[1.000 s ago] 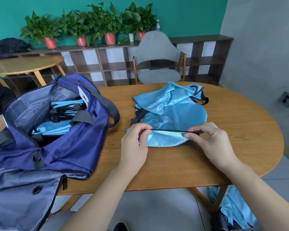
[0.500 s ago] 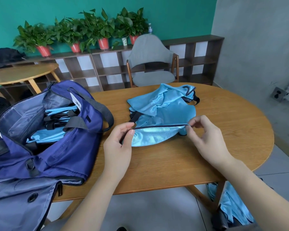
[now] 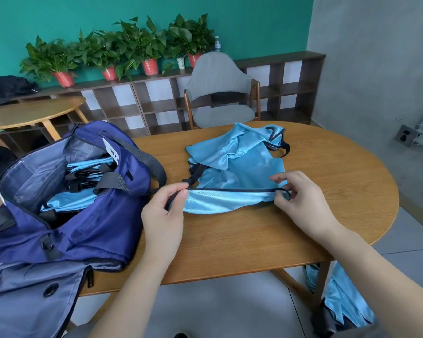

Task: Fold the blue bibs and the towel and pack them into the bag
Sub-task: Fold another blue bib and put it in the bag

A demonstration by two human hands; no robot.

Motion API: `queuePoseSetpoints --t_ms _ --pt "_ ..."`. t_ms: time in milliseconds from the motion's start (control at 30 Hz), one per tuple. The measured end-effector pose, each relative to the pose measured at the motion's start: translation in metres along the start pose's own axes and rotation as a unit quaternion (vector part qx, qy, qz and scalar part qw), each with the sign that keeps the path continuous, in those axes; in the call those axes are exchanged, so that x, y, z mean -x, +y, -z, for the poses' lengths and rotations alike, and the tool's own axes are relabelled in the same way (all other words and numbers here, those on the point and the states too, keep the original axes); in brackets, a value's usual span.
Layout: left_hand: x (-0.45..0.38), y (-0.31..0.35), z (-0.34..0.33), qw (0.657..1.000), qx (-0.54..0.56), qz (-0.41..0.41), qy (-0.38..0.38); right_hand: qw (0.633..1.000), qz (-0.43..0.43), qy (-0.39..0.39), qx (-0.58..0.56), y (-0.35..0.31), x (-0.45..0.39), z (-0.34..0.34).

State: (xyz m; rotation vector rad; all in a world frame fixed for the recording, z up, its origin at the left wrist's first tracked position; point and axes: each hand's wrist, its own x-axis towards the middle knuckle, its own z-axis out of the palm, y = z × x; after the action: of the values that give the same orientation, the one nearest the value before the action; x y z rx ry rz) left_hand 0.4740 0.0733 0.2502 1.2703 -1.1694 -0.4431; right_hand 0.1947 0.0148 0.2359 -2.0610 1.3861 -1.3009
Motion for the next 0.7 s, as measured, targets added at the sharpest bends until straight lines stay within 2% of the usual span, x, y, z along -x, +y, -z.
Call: queuePoseSetpoints --t_ms 200,433,567,700 --pt "-0.005 -0.002 0.010 0.999 -0.008 0.003 0.053 0.998 -0.001 -0.031 0.062 0.012 0.000 0.005" --pt "-0.009 -0.015 0.013 0.999 -0.039 0.023 0.005 0.994 -0.107 -0.030 -0.012 0.021 -0.003 0.022" --pt "-0.013 -0.018 0.018 0.997 -0.063 0.035 0.029 0.990 -0.131 0.042 0.012 0.025 -0.004 0.038" --pt "-0.016 -0.014 0.022 0.997 -0.064 0.009 0.046 0.984 -0.123 0.117 0.052 0.027 -0.003 0.046"
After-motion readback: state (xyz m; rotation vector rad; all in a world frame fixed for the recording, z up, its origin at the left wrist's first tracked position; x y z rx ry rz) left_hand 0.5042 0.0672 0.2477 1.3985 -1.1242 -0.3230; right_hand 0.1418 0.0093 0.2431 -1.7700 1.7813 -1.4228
